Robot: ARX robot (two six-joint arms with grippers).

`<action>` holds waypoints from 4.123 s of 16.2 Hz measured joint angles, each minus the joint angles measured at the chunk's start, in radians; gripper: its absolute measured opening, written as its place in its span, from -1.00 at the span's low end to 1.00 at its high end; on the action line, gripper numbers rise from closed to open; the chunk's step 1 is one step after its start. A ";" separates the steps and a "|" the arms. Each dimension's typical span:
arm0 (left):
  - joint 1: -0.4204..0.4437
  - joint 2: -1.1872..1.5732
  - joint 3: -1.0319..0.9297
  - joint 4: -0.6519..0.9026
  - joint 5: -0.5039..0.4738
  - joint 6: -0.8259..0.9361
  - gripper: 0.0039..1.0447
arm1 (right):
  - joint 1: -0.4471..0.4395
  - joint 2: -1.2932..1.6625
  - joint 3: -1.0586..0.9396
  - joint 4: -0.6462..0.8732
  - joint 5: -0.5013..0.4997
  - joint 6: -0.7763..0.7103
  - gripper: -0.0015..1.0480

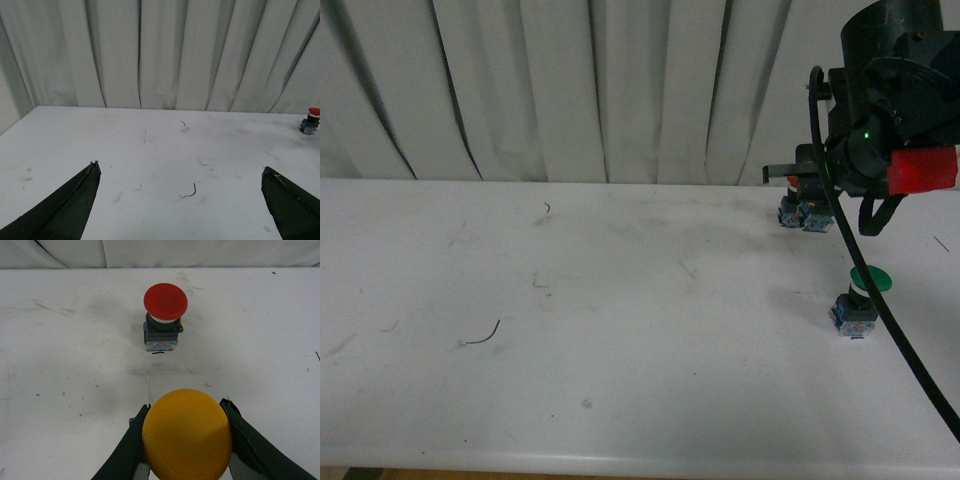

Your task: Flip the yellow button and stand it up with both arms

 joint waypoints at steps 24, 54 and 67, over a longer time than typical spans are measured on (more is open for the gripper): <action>0.000 0.000 0.000 0.000 0.000 0.000 0.88 | -0.029 0.146 0.034 0.045 -0.019 -0.039 -0.32; 0.000 0.000 0.000 0.000 0.000 0.000 0.88 | -0.139 -0.244 -0.261 0.274 -0.164 0.005 0.87; 0.000 0.000 0.000 0.000 0.000 0.000 0.88 | -0.179 -1.768 -1.266 0.164 -0.291 -0.088 -0.97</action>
